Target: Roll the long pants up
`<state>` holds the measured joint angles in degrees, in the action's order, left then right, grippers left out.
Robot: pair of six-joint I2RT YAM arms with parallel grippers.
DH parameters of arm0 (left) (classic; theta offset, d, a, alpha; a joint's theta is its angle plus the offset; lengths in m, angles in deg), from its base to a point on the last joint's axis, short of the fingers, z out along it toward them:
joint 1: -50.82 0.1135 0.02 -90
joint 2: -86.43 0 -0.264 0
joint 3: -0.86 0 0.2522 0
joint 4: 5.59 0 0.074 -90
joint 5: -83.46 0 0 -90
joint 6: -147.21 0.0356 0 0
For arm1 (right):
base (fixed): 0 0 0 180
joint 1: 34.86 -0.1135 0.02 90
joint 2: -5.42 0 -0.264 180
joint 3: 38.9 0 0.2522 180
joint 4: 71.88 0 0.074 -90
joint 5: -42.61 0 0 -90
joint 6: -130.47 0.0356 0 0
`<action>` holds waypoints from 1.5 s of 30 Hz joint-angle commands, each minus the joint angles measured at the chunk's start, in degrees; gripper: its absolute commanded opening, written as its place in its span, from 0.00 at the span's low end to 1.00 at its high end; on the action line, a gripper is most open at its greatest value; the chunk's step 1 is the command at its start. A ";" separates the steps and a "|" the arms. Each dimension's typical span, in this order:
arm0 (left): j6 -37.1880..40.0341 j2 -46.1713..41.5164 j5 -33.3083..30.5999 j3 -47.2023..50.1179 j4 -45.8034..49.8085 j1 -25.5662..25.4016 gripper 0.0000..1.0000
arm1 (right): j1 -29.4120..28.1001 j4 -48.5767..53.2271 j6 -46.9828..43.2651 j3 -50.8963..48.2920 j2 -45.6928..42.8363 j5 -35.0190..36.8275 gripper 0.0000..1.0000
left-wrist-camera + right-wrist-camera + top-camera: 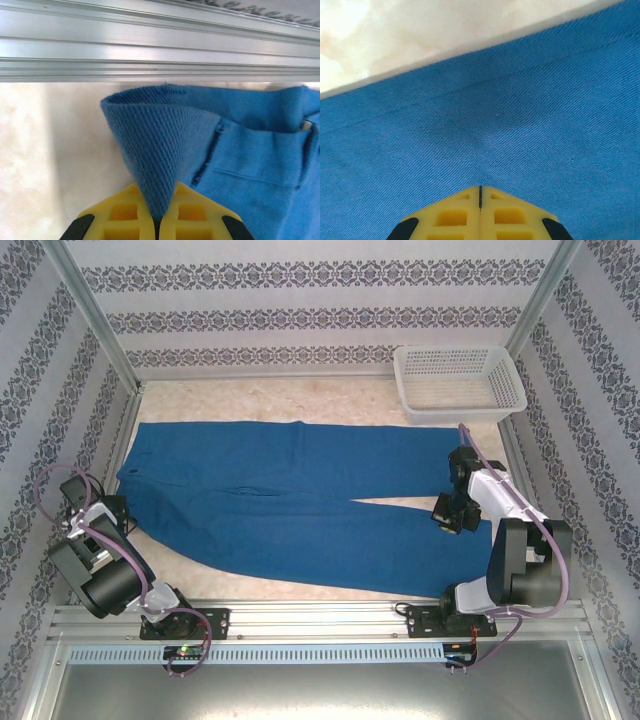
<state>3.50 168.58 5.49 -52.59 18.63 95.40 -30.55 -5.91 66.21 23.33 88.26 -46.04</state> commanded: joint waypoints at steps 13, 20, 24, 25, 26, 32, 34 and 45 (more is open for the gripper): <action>-0.52 -1.68 0.72 -2.09 3.75 -0.63 0.00 | -1.94 -6.38 2.54 1.33 11.27 6.67 0.00; 0.44 -3.04 -0.30 -2.63 5.61 -0.63 0.00 | -1.51 -4.67 0.12 11.32 17.54 10.21 0.00; 0.54 -3.54 -0.26 -3.09 6.15 -0.63 0.00 | -1.03 -5.15 -1.49 16.48 21.32 12.65 0.00; 0.56 -3.72 -0.18 -3.04 6.15 -0.63 0.00 | -0.91 -5.41 -2.00 17.39 22.28 12.95 0.00; 0.54 -3.95 -0.10 -3.04 6.24 -0.63 0.00 | -0.80 -5.50 -2.34 18.76 23.54 13.11 0.00; 0.98 -5.81 0.64 -2.26 6.27 -0.63 0.00 | -0.59 -5.52 -3.88 23.84 27.92 13.71 0.00; 1.15 -6.77 1.58 -1.60 5.21 -0.63 0.00 | -0.54 -4.61 -4.35 24.67 25.88 13.06 0.00; 4.39 -7.56 0.13 -1.35 7.83 -1.16 0.00 | -2.03 2.35 -3.31 15.59 6.21 6.49 0.00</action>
<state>5.88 161.58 6.71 -53.77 24.36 94.72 -31.77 -7.53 62.01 43.88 96.55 -37.91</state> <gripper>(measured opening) 0.051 0.066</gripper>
